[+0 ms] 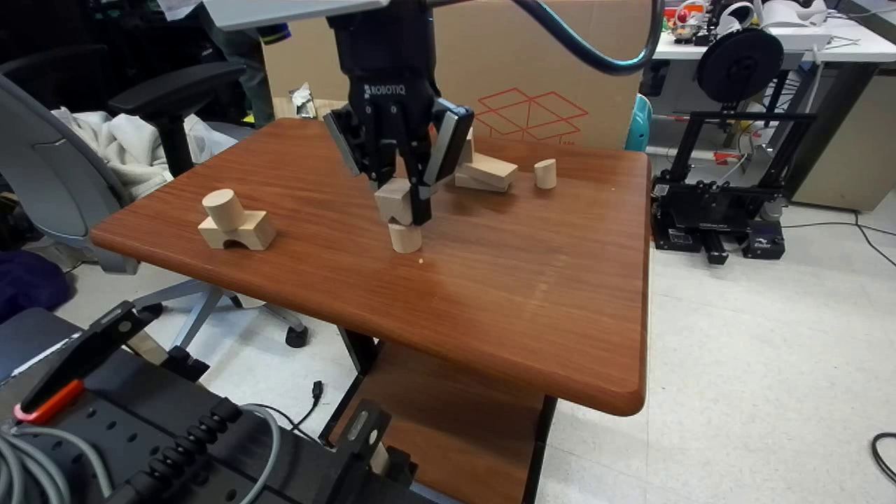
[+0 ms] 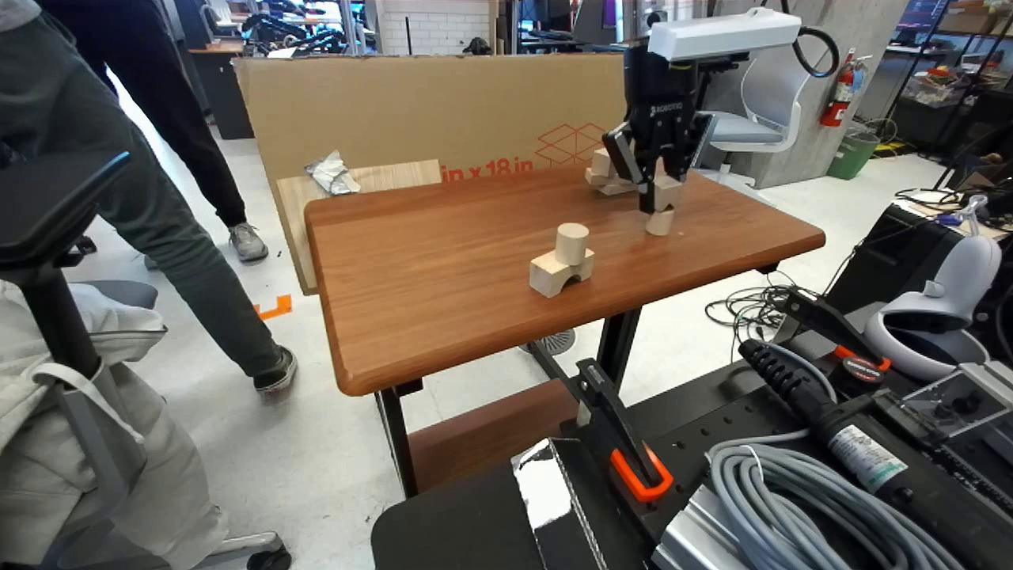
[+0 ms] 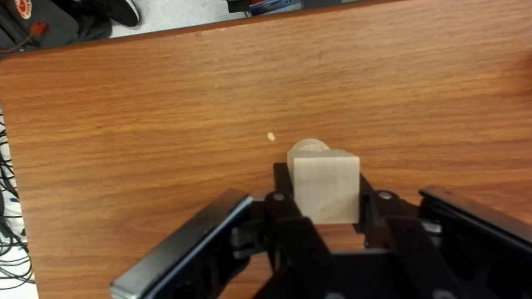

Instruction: Put the stacked block on the table

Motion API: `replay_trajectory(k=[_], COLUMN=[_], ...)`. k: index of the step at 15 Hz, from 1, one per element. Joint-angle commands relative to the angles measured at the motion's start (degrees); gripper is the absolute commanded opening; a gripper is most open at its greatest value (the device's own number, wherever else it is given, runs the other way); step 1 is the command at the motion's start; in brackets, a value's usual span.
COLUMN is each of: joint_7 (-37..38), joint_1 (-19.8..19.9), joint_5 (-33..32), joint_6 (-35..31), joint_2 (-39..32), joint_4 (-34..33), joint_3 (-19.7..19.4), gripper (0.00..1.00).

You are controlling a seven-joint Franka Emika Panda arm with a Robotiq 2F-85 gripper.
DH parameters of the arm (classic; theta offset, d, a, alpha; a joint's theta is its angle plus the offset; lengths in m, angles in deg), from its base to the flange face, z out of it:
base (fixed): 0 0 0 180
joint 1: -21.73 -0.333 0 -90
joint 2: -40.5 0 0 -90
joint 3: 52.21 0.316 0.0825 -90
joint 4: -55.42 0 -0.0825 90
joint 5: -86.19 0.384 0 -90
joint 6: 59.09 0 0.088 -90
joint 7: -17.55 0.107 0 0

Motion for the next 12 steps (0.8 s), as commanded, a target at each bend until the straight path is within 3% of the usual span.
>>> replay_trajectory(k=[1,6,12], joint_7=[0.3,-0.1,-2.3], joint_1=[-1.0,-2.0,-2.2], joint_5=[-1.4,-2.1,1.4], joint_6=[0.5,0.2,1.2], joint_2=[2.6,3.5,0.8], joint_4=[1.0,0.2,-4.0], joint_3=[0.0,0.7,4.0], gripper=[0.08,0.08,0.08])
